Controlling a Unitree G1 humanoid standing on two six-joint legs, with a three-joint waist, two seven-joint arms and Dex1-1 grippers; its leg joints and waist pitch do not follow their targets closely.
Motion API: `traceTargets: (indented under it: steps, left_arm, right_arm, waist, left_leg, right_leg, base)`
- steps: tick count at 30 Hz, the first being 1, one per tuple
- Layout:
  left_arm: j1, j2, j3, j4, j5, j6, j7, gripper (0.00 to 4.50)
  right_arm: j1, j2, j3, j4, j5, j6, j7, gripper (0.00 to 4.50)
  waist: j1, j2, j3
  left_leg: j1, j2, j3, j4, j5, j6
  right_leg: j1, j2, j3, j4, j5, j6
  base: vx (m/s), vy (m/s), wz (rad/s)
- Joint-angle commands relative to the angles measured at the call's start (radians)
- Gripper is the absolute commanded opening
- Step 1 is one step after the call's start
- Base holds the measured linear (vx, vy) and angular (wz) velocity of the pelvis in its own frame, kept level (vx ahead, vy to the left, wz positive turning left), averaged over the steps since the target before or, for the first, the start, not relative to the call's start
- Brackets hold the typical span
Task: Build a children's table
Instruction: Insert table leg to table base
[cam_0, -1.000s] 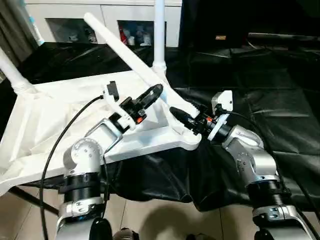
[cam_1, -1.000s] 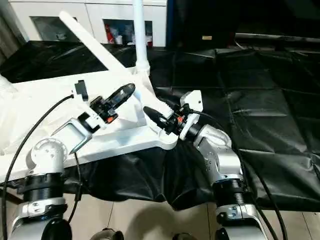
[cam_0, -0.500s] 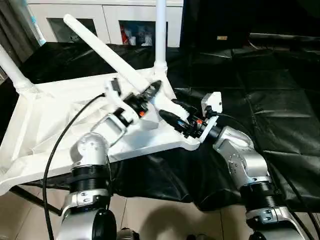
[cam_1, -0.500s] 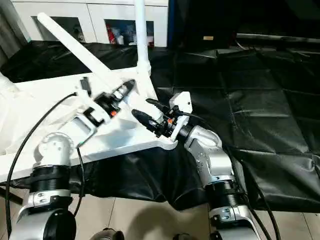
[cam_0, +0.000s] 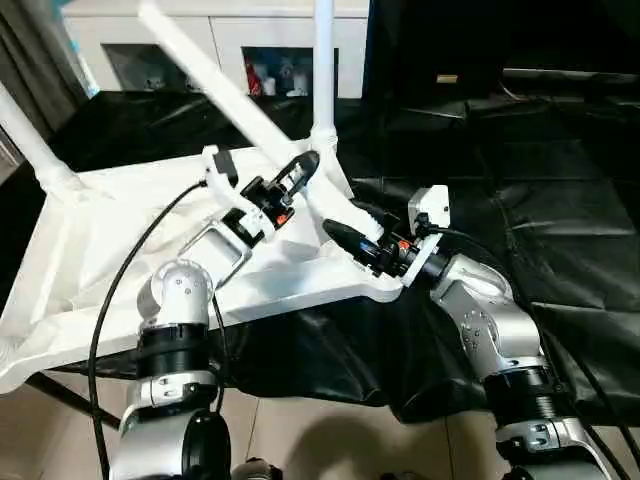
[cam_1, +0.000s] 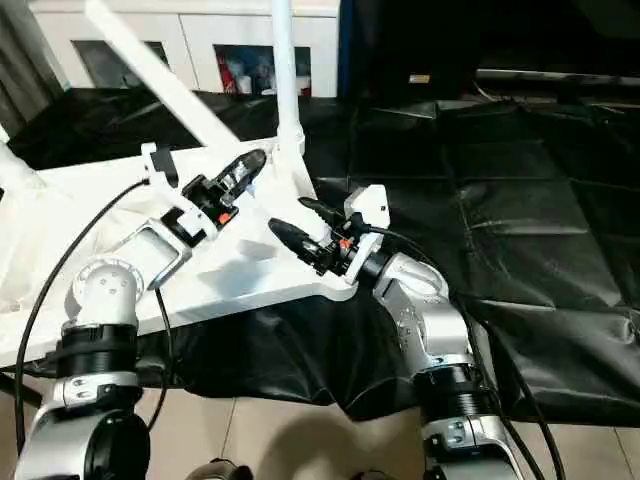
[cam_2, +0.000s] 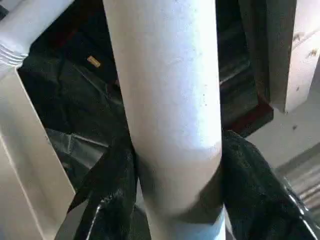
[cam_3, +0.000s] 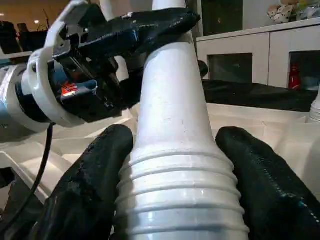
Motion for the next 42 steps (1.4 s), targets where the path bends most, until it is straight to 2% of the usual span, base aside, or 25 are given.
traceTargets:
  steps: [1,5,8,10,12,14,19,20,25,26,29,31,33,35,37,38,39,40,42]
  left_arm:
    - [-0.007,0.031,-0.045,-0.029,0.052,-0.021,-0.024,2.09]
    - [-0.004,0.089,-0.174,-0.058,0.148,-0.067,-0.101,2.01]
    - [-0.004,0.121,-0.239,-0.078,0.187,-0.077,-0.144,1.94]
    - [-0.008,0.133,-0.262,-0.091,0.196,-0.071,-0.158,1.94]
    - [-0.010,0.141,-0.281,-0.102,0.203,-0.065,-0.168,1.94]
    - [-0.019,0.149,-0.311,-0.117,0.210,-0.059,-0.188,1.94]
    - [-0.020,0.145,-0.329,-0.131,0.208,-0.059,-0.206,1.94]
    - [-0.017,0.148,-0.336,-0.135,0.211,-0.060,-0.212,1.94]
    - [-0.012,0.156,-0.338,-0.146,0.204,-0.053,-0.220,1.94]
    - [-0.011,0.156,-0.337,-0.145,0.202,-0.052,-0.220,1.94]
    - [-0.009,0.159,-0.340,-0.145,0.201,-0.050,-0.226,1.94]
    - [-0.006,0.160,-0.342,-0.147,0.202,-0.049,-0.230,1.94]
    - [-0.006,0.162,-0.346,-0.143,0.207,-0.050,-0.230,1.94]
    - [-0.005,0.166,-0.344,-0.146,0.197,-0.025,-0.229,2.64]
    - [-0.004,0.169,-0.342,-0.152,0.183,-0.003,-0.240,2.64]
    - [0.003,0.171,-0.336,-0.171,0.151,0.009,-0.279,2.70]
    - [0.006,0.173,-0.337,-0.179,0.144,0.006,-0.293,2.99]
    - [0.006,0.173,-0.337,-0.179,0.144,0.006,-0.293,2.99]
    - [0.020,0.192,-0.354,-0.209,0.124,0.014,-0.350,3.11]
  right_arm:
    - [0.005,-0.007,-0.001,-0.029,0.020,0.018,0.007,3.40]
    - [-0.005,-0.032,-0.009,-0.065,0.048,0.113,0.005,3.65]
    - [-0.025,-0.054,-0.008,-0.077,0.065,0.187,0.011,3.85]
    - [-0.041,-0.074,0.004,-0.079,0.058,0.243,0.011,3.87]
    - [-0.051,-0.088,0.019,-0.076,0.042,0.265,0.016,3.87]
    - [-0.076,-0.116,0.055,-0.059,0.010,0.314,0.025,3.87]
    - [-0.099,-0.120,0.079,-0.036,0.008,0.357,0.020,3.87]
    - [-0.104,-0.119,0.083,-0.032,0.008,0.365,0.020,3.60]
    - [-0.116,-0.123,0.100,-0.022,0.004,0.384,0.036,3.32]
    - [-0.117,-0.124,0.101,-0.019,0.002,0.382,0.036,3.11]
    - [-0.119,-0.123,0.096,-0.013,0.005,0.377,0.035,3.07]
    - [-0.117,-0.123,0.094,-0.014,0.009,0.375,0.033,2.80]
    - [-0.113,-0.121,0.089,-0.021,0.022,0.373,0.042,2.70]
    - [-0.104,-0.124,0.091,-0.041,0.034,0.379,0.057,2.50]
    - [-0.099,-0.126,0.093,-0.055,0.041,0.384,0.068,2.36]
    - [-0.078,-0.138,0.097,-0.094,0.071,0.400,0.116,2.26]
    - [-0.068,-0.145,0.100,-0.111,0.083,0.406,0.139,2.21]
    - [-0.068,-0.145,0.100,-0.111,0.083,0.406,0.139,2.16]
    - [-0.038,-0.171,0.121,-0.154,0.111,0.414,0.210,1.99]
  waist:
    - [0.005,0.001,-0.099]
    - [0.006,0.001,-0.101]
    - [0.007,0.003,-0.102]
    - [0.007,0.003,-0.101]
    - [0.009,0.002,-0.103]
    - [0.010,-0.001,-0.103]
    - [0.012,-0.004,-0.103]
    - [0.012,-0.005,-0.104]
    - [0.012,-0.006,-0.103]
    - [0.013,-0.005,-0.103]
    - [0.014,-0.001,-0.103]
    - [0.014,-0.002,-0.104]
    - [0.013,0.003,-0.105]
    - [0.013,0.003,-0.105]
    - [0.012,0.003,-0.105]
    - [0.012,-0.002,-0.106]
    - [0.016,-0.002,-0.107]
    - [0.016,-0.002,-0.105]
    - [0.017,0.002,-0.106]
  left_leg:
    - [0.008,0.017,-0.009,-0.057,-0.131,0.072]
    - [0.009,0.021,-0.011,-0.058,-0.122,0.072]
    - [0.012,0.020,-0.010,-0.057,-0.109,0.067]
    - [0.010,0.018,-0.009,-0.056,-0.107,0.062]
    - [0.009,0.018,-0.008,-0.054,-0.104,0.055]
    - [0.007,0.015,-0.007,-0.053,-0.099,0.048]
    - [0.007,0.015,-0.007,-0.053,-0.102,0.046]
    - [0.006,0.016,-0.007,-0.053,-0.098,0.047]
    - [0.007,0.016,-0.007,-0.053,-0.106,0.042]
    - [0.008,0.016,-0.006,-0.053,-0.109,0.040]
    - [0.007,0.015,-0.007,-0.053,-0.111,0.037]
    - [0.007,0.016,-0.007,-0.053,-0.109,0.037]
    - [0.007,0.015,-0.008,-0.052,-0.113,0.035]
    - [0.007,0.016,-0.008,-0.052,-0.115,0.036]
    - [0.007,0.015,-0.008,-0.052,-0.117,0.037]
    - [0.007,0.015,-0.007,-0.052,-0.112,0.039]
    - [0.007,0.016,-0.008,-0.051,-0.107,0.045]
    - [0.005,0.017,-0.008,-0.052,-0.103,0.049]
    - [0.005,0.017,-0.008,-0.050,-0.104,0.057]
  right_leg:
    - [0.073,-0.058,0.039,-0.075,-0.144,-0.208]
    - [0.072,-0.057,0.039,-0.073,-0.139,-0.195]
    - [0.070,-0.056,0.041,-0.071,-0.127,-0.197]
    - [0.071,-0.055,0.041,-0.070,-0.121,-0.205]
    - [0.071,-0.056,0.041,-0.068,-0.114,-0.208]
    - [0.073,-0.055,0.041,-0.067,-0.119,-0.204]
    - [0.072,-0.057,0.041,-0.069,-0.142,-0.199]
    - [0.072,-0.057,0.041,-0.068,-0.138,-0.199]
    - [0.070,-0.056,0.041,-0.069,-0.160,-0.190]
    - [0.069,-0.056,0.041,-0.071,-0.165,-0.188]
    - [0.070,-0.056,0.041,-0.069,-0.160,-0.186]
    - [0.070,-0.055,0.040,-0.069,-0.153,-0.187]
    - [0.070,-0.054,0.040,-0.068,-0.141,-0.191]
    - [0.071,-0.054,0.040,-0.067,-0.131,-0.195]
    - [0.072,-0.054,0.039,-0.066,-0.126,-0.199]
    - [0.072,-0.054,0.039,-0.066,-0.126,-0.200]
    - [0.074,-0.055,0.041,-0.064,-0.118,-0.204]
    - [0.074,-0.055,0.041,-0.065,-0.116,-0.205]
    - [0.071,-0.054,0.040,-0.064,-0.113,-0.209]
  base:
    - [0.000,0.000,0.00]
    - [0.000,0.000,0.00]
    - [0.000,0.000,0.00]
    - [0.000,0.000,0.00]
    - [0.000,0.000,0.00]
    - [0.000,0.000,0.00]
    - [0.000,0.000,0.00]
    - [0.000,0.000,0.00]
    - [0.000,0.000,0.00]
    - [0.000,0.000,0.00]
    - [0.000,0.000,0.00]
    - [0.000,0.000,0.00]
    - [0.000,0.000,0.00]
    - [0.000,0.000,0.00]
    - [0.000,0.000,0.00]
    - [0.000,0.000,0.00]
    - [0.000,0.000,0.00]
    - [0.000,0.000,0.00]
    - [0.000,0.000,0.00]
